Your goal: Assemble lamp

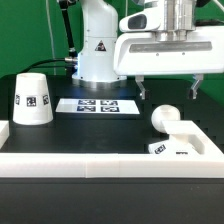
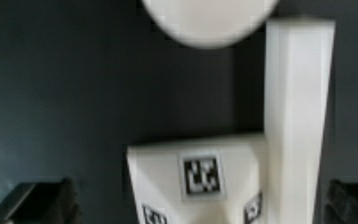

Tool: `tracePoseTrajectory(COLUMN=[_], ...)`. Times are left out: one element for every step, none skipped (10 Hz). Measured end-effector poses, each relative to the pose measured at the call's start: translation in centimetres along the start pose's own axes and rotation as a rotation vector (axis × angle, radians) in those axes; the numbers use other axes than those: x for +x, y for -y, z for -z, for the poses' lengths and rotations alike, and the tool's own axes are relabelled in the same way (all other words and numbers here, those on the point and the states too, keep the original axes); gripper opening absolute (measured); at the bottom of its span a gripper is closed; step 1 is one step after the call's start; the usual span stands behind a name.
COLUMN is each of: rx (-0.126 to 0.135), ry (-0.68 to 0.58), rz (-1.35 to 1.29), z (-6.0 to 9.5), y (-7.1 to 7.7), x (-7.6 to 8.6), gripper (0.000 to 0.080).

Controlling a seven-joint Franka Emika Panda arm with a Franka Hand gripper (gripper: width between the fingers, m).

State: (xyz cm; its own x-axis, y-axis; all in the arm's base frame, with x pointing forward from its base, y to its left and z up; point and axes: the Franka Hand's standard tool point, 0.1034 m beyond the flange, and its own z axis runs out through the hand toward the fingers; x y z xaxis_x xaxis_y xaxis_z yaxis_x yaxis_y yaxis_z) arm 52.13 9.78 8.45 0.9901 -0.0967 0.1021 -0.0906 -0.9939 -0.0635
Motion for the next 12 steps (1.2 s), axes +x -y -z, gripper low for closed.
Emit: tracePoseTrajectory(rx=[0.003, 0.004, 0.007, 0.011, 0.019, 0.026, 0.029, 0.027, 0.030, 0.032, 0.032, 0.032], ry=[-0.003, -0.003, -0.002, 0.000, 0.005, 0.025, 0.039, 0.048, 0.049, 0.050, 0.050, 0.044], rz=[-0.006, -0.003, -0.038, -0.097, -0.194, -0.310, -0.403, -0.473, -0.513, -0.532, -0.515, -0.499], z=[-0.1, -0.1, -0.1, -0.1, -0.1, -0.3, -0.5, -0.8, -0.7, -0.7, -0.7, -0.8], y=[0.1, 0.1, 0.1, 0.2, 0.2, 0.0, 0.1, 0.4, 0.4, 0.5, 0.5, 0.5], x=[0.4, 0.5, 0.4, 0.4, 0.3, -0.1, -0.6, -1.1, -1.1, -1.1, -1.1, -1.3], gripper=[0.0698, 0.0698, 0.0698, 0.0698, 0.0698, 0.0698, 0.0698, 0.0698, 0.0698, 0.0698, 0.0698, 0.0698])
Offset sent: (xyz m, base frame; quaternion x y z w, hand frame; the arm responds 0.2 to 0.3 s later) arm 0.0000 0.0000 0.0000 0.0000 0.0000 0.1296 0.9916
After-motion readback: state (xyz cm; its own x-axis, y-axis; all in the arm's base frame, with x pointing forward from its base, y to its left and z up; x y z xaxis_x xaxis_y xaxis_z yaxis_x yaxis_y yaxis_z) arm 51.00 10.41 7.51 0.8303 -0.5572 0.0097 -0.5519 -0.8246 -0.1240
